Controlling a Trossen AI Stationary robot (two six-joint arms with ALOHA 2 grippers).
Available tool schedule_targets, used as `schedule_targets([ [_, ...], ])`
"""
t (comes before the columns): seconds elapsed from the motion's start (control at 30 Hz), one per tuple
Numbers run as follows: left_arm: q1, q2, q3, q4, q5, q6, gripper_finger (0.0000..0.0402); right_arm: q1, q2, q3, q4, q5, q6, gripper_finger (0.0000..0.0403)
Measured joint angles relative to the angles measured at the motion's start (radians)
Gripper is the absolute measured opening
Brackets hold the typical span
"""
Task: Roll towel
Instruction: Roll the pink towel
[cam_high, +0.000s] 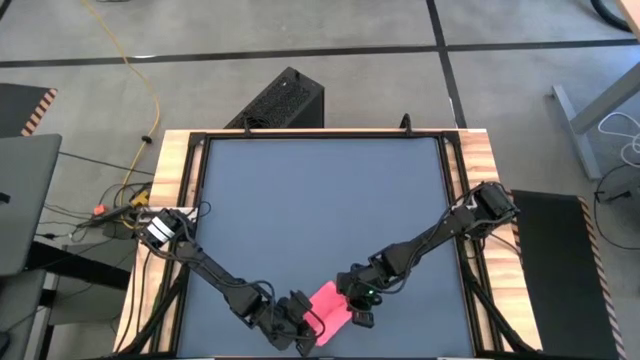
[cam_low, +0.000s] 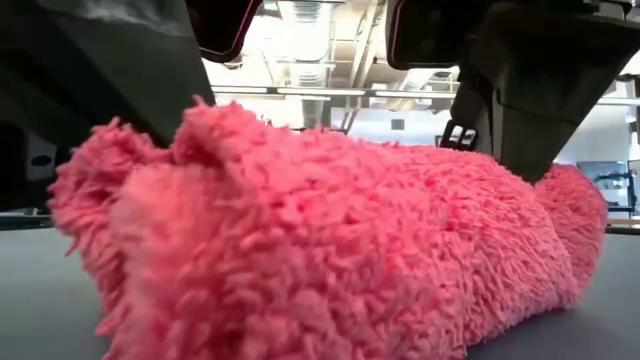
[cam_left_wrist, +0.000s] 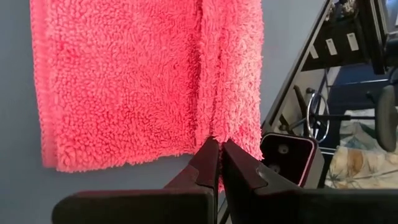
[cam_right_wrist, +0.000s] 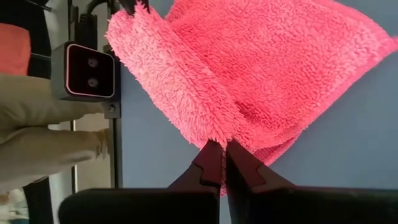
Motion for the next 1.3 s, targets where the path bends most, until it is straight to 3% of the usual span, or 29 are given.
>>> schedule_targets([
  [0.23,0.012,0.000,0.000,0.011,0.043,0.006,0.0000,0.004,0.032,0.000,-0.004,-0.001,-0.015,0.0028],
  [0.43,0.013,0.001,0.000,-0.009,0.066,0.009,0.0000,0.013,0.097,0.002,0.037,-0.068,-0.007,0.0029],
  [0.67,0.016,0.045,0.001,0.013,0.169,-0.022,0.0000,0.006,0.110,0.002,0.076,-0.067,-0.004,0.0029],
  [0.8,0.012,0.061,0.001,0.092,0.146,-0.011,0.0000,-0.006,0.110,0.002,0.072,-0.081,-0.003,0.0029],
  [1.07,0.012,0.061,0.001,0.076,0.131,0.009,0.0000,-0.006,0.110,0.001,0.078,-0.080,-0.007,0.0031],
  [1.3,0.019,0.066,0.001,0.064,0.132,0.005,0.0000,-0.026,0.097,-0.002,0.085,-0.080,0.011,0.0077],
])
